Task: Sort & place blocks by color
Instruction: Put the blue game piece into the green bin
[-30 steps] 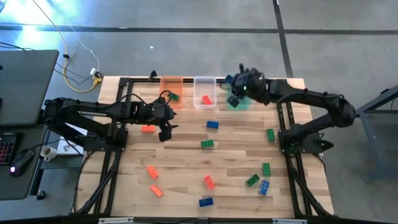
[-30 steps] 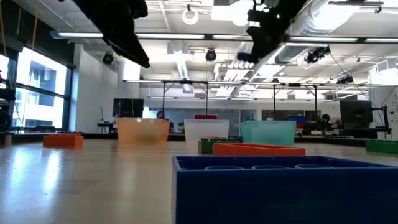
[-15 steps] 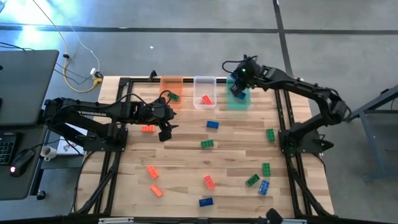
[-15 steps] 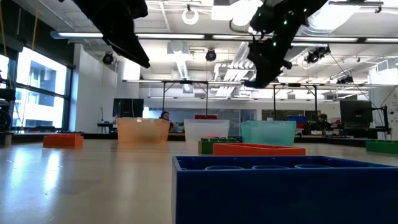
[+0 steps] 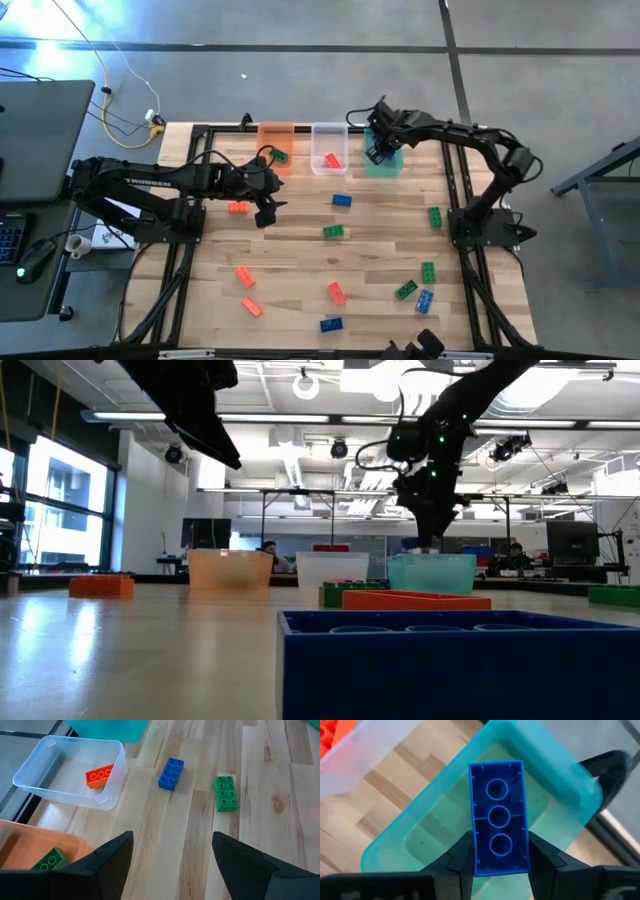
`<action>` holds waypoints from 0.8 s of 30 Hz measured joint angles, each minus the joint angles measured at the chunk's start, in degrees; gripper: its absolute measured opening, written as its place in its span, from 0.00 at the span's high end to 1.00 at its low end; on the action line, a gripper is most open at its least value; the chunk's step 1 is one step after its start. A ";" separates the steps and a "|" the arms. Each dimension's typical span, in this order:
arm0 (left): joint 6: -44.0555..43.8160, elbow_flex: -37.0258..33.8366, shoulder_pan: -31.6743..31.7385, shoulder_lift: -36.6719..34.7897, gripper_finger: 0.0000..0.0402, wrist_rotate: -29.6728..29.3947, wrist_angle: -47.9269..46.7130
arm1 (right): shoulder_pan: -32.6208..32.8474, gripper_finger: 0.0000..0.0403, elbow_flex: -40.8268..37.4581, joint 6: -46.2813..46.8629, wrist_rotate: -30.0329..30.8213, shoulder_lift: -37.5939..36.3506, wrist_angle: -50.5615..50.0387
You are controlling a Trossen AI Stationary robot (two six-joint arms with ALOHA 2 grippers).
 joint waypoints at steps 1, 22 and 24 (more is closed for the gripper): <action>0.00 0.00 -0.01 0.00 0.35 0.02 0.00 | -0.06 0.71 0.00 0.41 -0.75 0.57 -0.32; 0.61 0.02 -0.01 0.00 0.35 -0.02 0.02 | -0.94 0.66 0.00 2.66 -4.17 4.81 -3.26; 0.61 0.01 0.00 0.00 0.35 -0.03 0.02 | -0.89 0.62 0.00 2.38 -4.15 4.81 -3.54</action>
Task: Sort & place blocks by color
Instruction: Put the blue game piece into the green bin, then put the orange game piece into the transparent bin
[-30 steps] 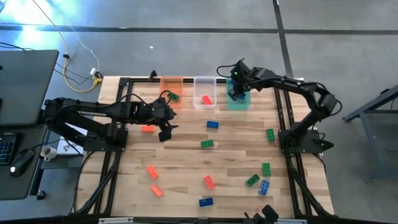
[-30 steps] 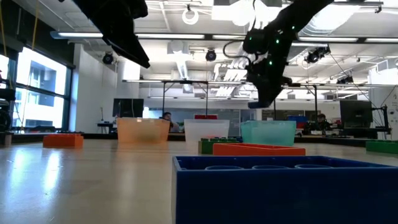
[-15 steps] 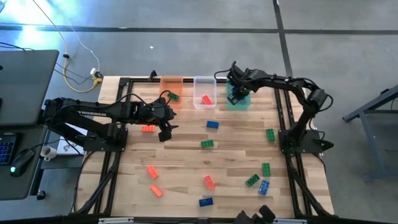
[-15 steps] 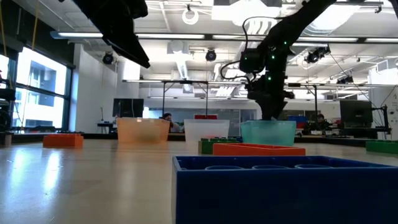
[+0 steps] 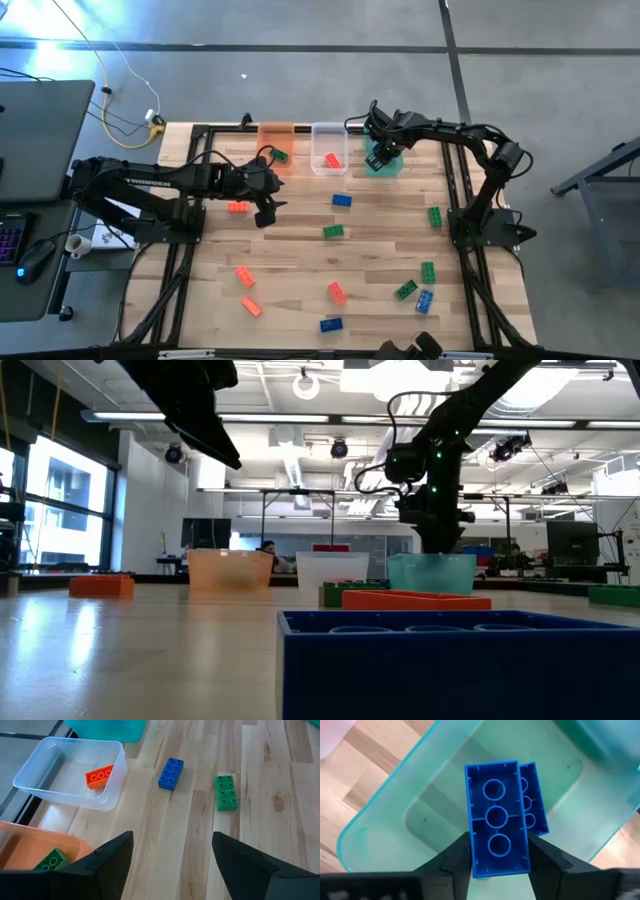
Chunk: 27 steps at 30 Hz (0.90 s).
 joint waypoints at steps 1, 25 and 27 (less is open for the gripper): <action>0.00 0.01 0.00 0.00 0.35 0.00 0.00 | 0.12 0.59 0.00 -0.23 0.03 0.00 -0.09; 5.54 0.03 -1.04 0.00 0.33 1.57 -5.73 | 5.98 0.46 0.00 1.33 -0.15 -16.48 1.69; 6.94 0.03 -2.68 0.00 0.33 4.37 -8.54 | 6.73 0.46 0.00 1.96 -0.18 -18.42 2.03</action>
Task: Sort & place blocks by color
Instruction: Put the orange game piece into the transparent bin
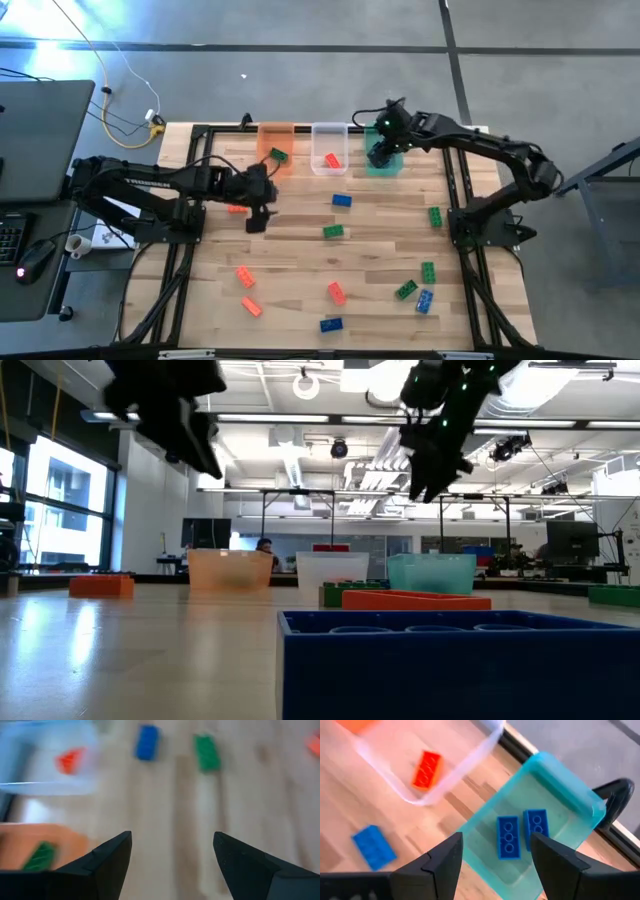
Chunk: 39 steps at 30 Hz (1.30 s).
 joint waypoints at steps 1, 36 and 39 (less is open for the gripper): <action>0.61 0.00 -1.06 0.00 0.33 1.07 -1.41 | 0.42 0.46 0.00 0.41 0.07 -0.96 0.35; 1.43 0.02 -35.29 14.03 0.33 5.67 -13.30 | 3.91 0.46 0.00 4.55 0.26 -5.03 1.97; 0.64 0.02 -35.86 16.79 0.33 5.67 -12.60 | 3.91 0.46 0.00 4.55 0.25 -5.03 1.97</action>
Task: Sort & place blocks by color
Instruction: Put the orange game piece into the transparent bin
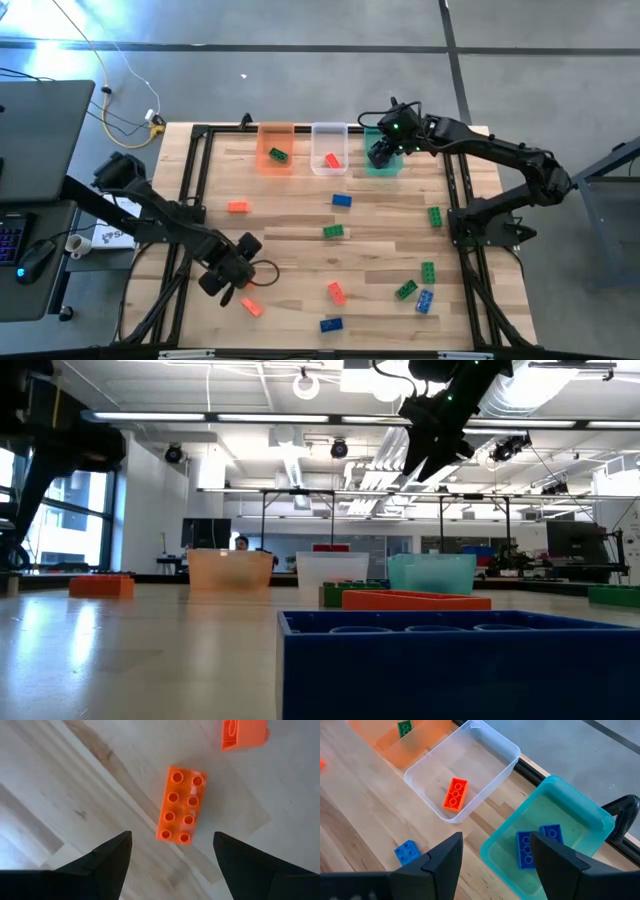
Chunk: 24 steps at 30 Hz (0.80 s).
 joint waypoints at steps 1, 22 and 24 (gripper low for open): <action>-0.69 0.00 -0.04 0.72 0.33 0.00 0.75 | 0.00 0.46 0.00 0.00 0.00 0.00 0.00; -2.65 -0.02 -0.13 11.38 0.33 0.39 3.69 | 2.13 0.46 0.00 0.46 -3.04 0.00 -0.04; -2.66 0.01 -0.13 12.06 0.34 0.06 3.68 | 2.67 0.46 0.00 0.46 -2.86 0.00 0.01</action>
